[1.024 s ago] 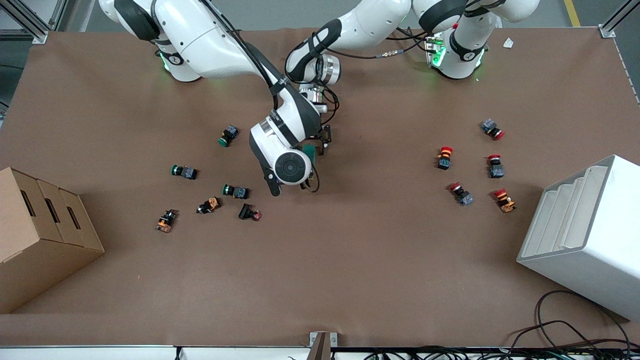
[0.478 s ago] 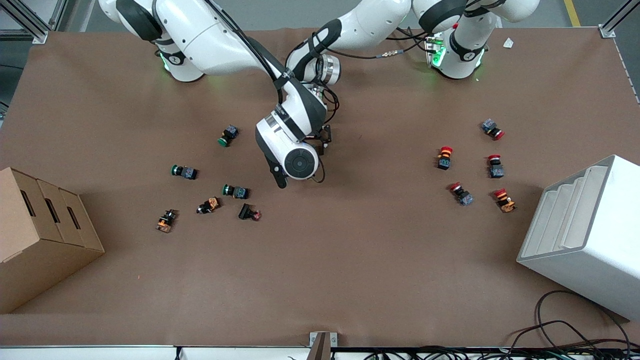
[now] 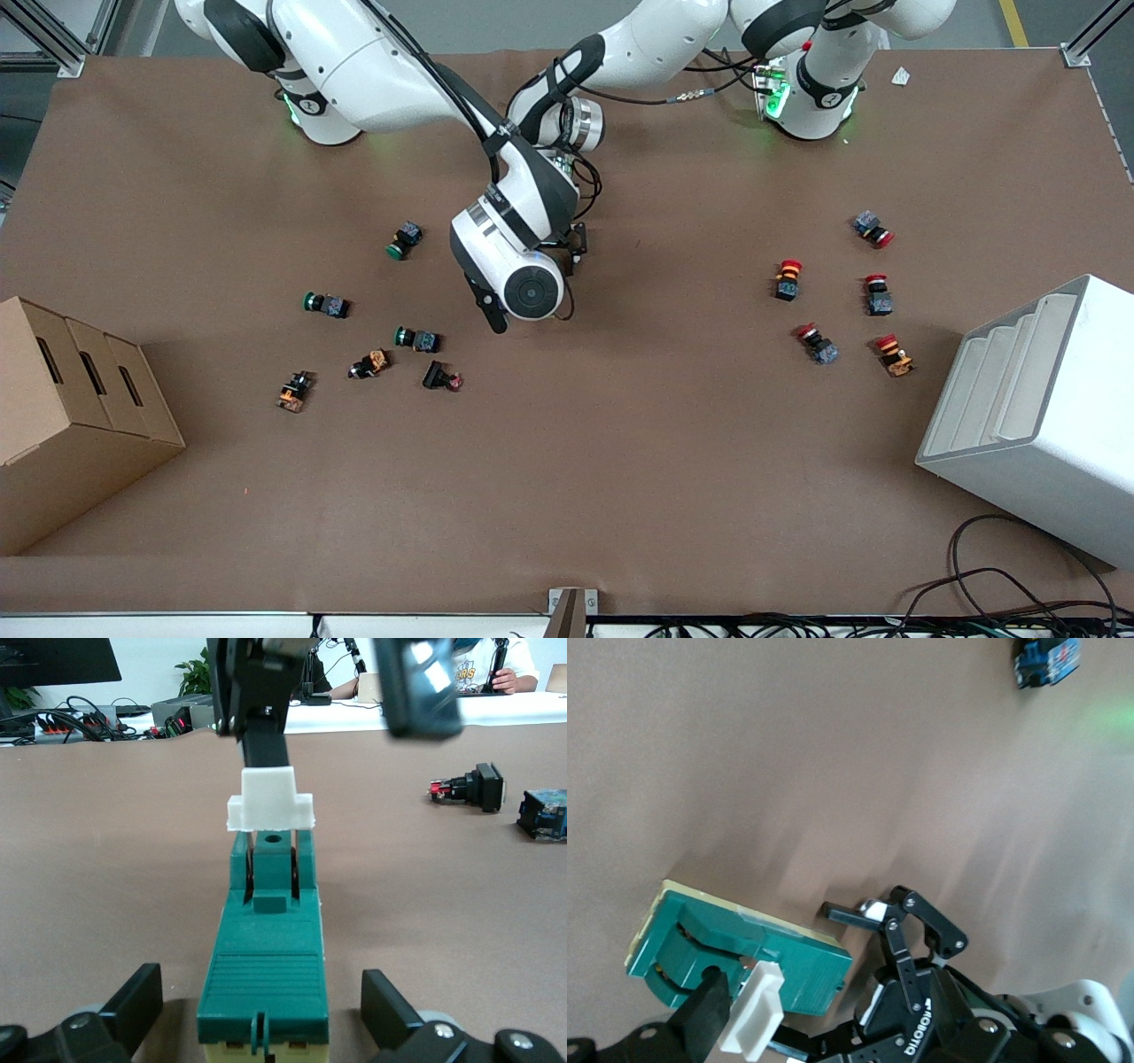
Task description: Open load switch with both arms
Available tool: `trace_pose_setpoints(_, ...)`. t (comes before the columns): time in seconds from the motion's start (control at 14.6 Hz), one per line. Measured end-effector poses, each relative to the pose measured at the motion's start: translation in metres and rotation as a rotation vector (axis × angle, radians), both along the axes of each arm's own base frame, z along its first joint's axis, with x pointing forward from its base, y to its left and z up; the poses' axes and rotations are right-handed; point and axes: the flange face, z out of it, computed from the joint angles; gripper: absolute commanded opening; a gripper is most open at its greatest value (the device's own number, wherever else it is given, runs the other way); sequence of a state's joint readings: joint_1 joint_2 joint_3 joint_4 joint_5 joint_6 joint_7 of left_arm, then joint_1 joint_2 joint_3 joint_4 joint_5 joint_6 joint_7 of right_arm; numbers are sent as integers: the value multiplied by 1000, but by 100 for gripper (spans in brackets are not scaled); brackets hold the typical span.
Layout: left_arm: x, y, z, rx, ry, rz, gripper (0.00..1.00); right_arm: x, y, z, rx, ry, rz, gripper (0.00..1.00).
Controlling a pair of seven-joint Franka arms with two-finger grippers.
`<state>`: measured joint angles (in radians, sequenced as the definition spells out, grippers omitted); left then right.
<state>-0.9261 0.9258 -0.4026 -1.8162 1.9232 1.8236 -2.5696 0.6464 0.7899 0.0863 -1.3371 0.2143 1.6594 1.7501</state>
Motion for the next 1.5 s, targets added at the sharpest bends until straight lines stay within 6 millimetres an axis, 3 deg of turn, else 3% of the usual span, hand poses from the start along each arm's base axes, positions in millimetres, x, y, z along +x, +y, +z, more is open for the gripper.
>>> trace_pose_setpoints(0.75, -1, 0, 0, 1, -3, -1, 100, -22, 11, 2, -3, 82, 44, 100)
trace_pose_setpoints(1.5, -1, 0, -1, 1, -3, -1, 100, -39, 11, -23, -20, 102, 52, 100)
